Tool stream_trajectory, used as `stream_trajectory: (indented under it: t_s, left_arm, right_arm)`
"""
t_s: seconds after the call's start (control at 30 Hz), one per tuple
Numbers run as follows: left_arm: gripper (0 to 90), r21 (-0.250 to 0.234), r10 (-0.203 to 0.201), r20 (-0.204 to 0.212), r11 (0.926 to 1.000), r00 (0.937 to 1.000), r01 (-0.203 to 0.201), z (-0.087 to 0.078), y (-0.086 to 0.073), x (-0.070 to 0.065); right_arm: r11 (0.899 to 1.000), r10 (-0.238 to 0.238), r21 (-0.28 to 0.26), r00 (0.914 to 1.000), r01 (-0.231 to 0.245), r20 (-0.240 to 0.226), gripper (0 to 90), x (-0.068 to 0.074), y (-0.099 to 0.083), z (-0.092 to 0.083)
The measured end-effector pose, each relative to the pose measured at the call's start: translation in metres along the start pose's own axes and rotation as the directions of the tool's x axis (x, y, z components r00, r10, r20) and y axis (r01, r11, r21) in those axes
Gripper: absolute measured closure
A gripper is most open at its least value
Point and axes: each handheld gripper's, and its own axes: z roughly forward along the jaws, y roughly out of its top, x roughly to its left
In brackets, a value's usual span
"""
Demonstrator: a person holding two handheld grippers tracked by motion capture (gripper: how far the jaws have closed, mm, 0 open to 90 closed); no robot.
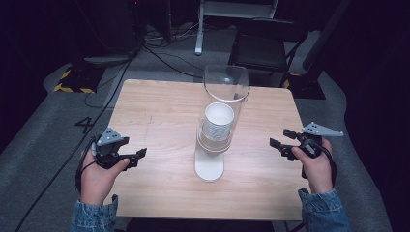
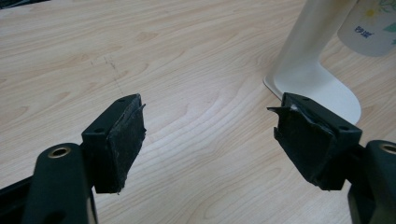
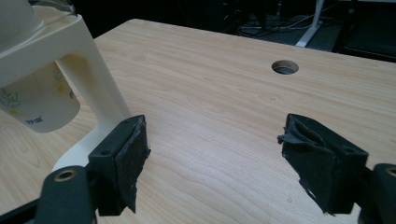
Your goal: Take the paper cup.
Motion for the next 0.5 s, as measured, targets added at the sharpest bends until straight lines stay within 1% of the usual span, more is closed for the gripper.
stream_trajectory:
  t_s: [0.03,0.2,0.33,0.37,0.5]
  left_arm:
    - [24.2,-0.001,0.001,0.005,1.0000,1.0000,-0.001,-0.0006,0.0004,-0.0010]
    - [24.2,0.001,0.013,0.008,0.9999,0.9999,-0.013,0.0006,0.0020,-0.0044]
    - [24.1,0.012,0.021,0.027,0.9997,0.9994,-0.021,0.0048,0.0018,-0.0067]
    - [24.1,0.021,0.025,0.030,0.9995,0.9992,-0.026,0.0053,0.0011,-0.0064]
    - [24.1,0.016,0.027,0.024,0.9995,0.9993,-0.028,0.0033,0.0012,-0.0068]
  right_arm:
    - [1.000,-0.009,0.001,1.0000,0.009,0.000,23.0,0.0002,0.0002,0.0005]
    - [1.000,-0.012,0.001,0.9999,0.012,-0.004,22.9,0.0018,0.0001,0.0008]
    - [1.000,-0.015,-0.010,0.9999,0.015,0.005,22.6,0.0008,0.0016,-0.0009]
    - [1.000,-0.017,-0.013,0.9998,0.017,0.007,22.4,0.0009,0.0017,-0.0009]
    - [1.000,-0.020,-0.011,0.9997,0.020,0.010,21.8,0.0028,0.0015,-0.0003]
